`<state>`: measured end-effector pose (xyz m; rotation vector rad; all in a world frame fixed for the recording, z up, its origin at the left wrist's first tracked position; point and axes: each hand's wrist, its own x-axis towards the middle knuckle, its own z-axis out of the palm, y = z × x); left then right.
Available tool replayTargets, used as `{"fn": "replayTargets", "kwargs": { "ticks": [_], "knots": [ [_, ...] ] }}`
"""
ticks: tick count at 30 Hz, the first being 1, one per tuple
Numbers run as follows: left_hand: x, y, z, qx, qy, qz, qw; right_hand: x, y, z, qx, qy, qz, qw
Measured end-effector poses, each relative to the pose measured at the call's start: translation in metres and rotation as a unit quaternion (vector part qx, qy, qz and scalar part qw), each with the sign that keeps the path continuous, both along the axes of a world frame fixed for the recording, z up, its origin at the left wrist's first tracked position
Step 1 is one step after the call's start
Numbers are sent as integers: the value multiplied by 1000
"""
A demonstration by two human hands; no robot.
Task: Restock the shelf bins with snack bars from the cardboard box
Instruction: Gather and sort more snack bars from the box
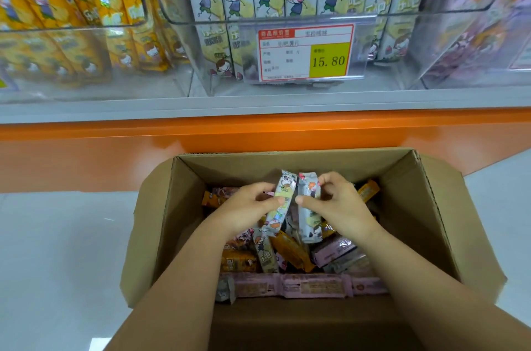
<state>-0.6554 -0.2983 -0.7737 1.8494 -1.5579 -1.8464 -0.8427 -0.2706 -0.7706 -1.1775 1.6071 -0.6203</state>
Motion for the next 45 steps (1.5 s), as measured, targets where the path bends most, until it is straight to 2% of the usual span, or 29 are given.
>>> {"fn": "replayTargets", "kwargs": {
  "ticks": [5,8,10,13,16,19,24,28,29,31,34,37,41,45],
  "knots": [
    [-1,0,13,111,-10,-45,993,-8,-6,11,-118,60,-34,991],
    [-5,-3,15,86,-15,-97,992,-4,-6,14,-140,71,0,988],
    [-6,-7,17,28,-21,-114,993,-1,-3,9,-132,71,29,988],
    [-5,-12,17,-44,-10,-66,997,-1,1,2,-102,68,68,990],
    [-6,-11,14,-32,41,-1,999,-3,1,0,-92,43,76,992],
    [-8,-8,13,-39,79,22,996,-3,0,1,-73,28,93,993],
    [-12,-6,11,-104,82,19,991,2,0,-6,-98,52,90,990],
    [-12,-8,5,-106,71,34,991,5,6,-13,-95,31,35,994],
    [-12,-7,2,-107,63,38,992,0,7,-16,-83,41,9,996],
    [-12,-4,-2,-118,33,48,991,-20,8,-24,-46,123,-22,991],
    [-10,-2,-11,-122,-10,63,991,-39,11,-37,83,238,53,966],
    [-8,-1,-19,-101,-17,70,992,-34,15,-48,139,240,119,953],
    [-11,1,-23,-84,-24,60,994,-31,15,-52,118,235,67,962],
    [-16,0,-13,-94,-39,37,994,-37,17,-40,10,243,-34,969]
  ]
}}
